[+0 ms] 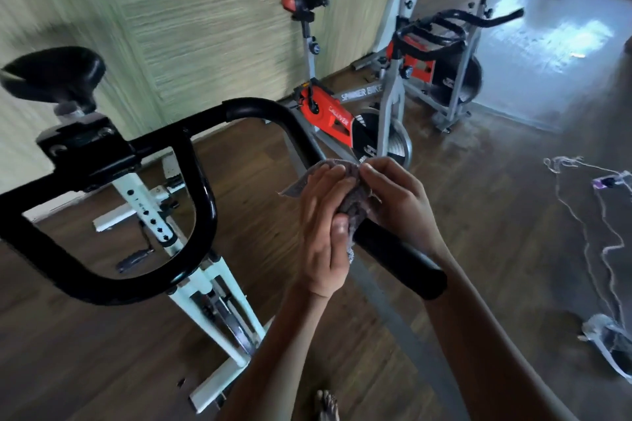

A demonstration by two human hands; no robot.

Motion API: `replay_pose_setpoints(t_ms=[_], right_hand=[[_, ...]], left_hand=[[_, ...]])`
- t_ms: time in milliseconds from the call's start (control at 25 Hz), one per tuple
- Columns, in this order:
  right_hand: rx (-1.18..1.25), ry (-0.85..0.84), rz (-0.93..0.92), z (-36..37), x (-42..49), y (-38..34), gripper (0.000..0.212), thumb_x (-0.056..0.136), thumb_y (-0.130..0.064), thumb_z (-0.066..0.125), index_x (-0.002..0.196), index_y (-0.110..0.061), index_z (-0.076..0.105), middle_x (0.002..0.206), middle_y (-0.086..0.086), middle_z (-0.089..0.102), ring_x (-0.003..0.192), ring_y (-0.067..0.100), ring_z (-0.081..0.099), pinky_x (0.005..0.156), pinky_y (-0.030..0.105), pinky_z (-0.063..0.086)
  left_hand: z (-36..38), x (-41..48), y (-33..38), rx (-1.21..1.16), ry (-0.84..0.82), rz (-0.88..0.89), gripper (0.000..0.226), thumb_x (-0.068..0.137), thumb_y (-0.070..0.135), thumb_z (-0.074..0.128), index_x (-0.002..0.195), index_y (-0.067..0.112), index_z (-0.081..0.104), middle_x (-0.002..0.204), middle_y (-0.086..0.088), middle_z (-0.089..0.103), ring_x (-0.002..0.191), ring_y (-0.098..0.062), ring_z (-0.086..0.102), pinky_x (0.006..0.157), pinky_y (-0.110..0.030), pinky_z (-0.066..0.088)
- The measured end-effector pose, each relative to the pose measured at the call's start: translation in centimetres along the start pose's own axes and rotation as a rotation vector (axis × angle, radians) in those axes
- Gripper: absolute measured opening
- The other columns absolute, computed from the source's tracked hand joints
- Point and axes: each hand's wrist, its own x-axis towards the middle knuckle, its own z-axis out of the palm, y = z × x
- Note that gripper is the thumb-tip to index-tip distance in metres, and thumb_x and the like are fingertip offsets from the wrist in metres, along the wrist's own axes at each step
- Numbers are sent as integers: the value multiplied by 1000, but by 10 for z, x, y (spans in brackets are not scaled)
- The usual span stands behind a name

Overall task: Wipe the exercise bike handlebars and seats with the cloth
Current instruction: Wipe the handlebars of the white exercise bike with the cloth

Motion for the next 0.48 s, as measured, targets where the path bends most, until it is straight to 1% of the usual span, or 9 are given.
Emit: replay_pose_setpoints(t_ms=[80, 120, 240, 320, 400, 480], right_hand=[[67, -28, -24, 5, 23, 5, 12, 91, -19, 61, 82, -16, 68, 80, 5, 59, 79, 15, 53, 77, 29, 43], [92, -50, -29, 8, 32, 8, 12, 94, -19, 60, 88, -12, 67, 84, 9, 61, 82, 18, 55, 79, 29, 44], [150, -150, -1, 14, 57, 12, 21, 99, -23, 57, 105, -8, 69, 105, 19, 69, 98, 26, 65, 90, 38, 51], [144, -198, 17, 18, 73, 11, 24, 103, -21, 53, 108, -7, 71, 111, 19, 71, 102, 27, 67, 93, 39, 52], [127, -199, 20, 26, 91, 8, 27, 105, -19, 49, 110, -6, 71, 114, 19, 71, 105, 26, 68, 95, 37, 51], [114, -193, -1, 36, 107, 8, 29, 106, -20, 47, 111, -6, 71, 116, 22, 70, 109, 29, 67, 101, 41, 49]], left_hand=[[-1, 9, -8, 24, -21, 7, 53, 108, 34, 23, 130, -2, 54, 141, -15, 49, 135, -38, 44, 115, -56, 33], [-3, 15, -14, 31, -27, 4, 54, 108, 34, 23, 129, -4, 55, 140, -16, 50, 136, -38, 44, 113, -59, 33], [-5, 31, -32, 56, -5, 8, 56, 108, 34, 25, 124, -8, 58, 137, -21, 53, 134, -38, 45, 110, -63, 34], [-7, 45, -48, 58, 7, 24, 54, 108, 36, 25, 125, -4, 59, 138, -16, 54, 134, -33, 46, 111, -61, 35], [-10, 61, -65, 66, 21, 51, 52, 108, 36, 26, 124, -1, 59, 138, -9, 53, 133, -32, 47, 110, -60, 35], [-14, 77, -80, 92, 26, 83, 52, 108, 33, 27, 122, -3, 60, 136, -11, 55, 131, -34, 49, 108, -62, 36]])
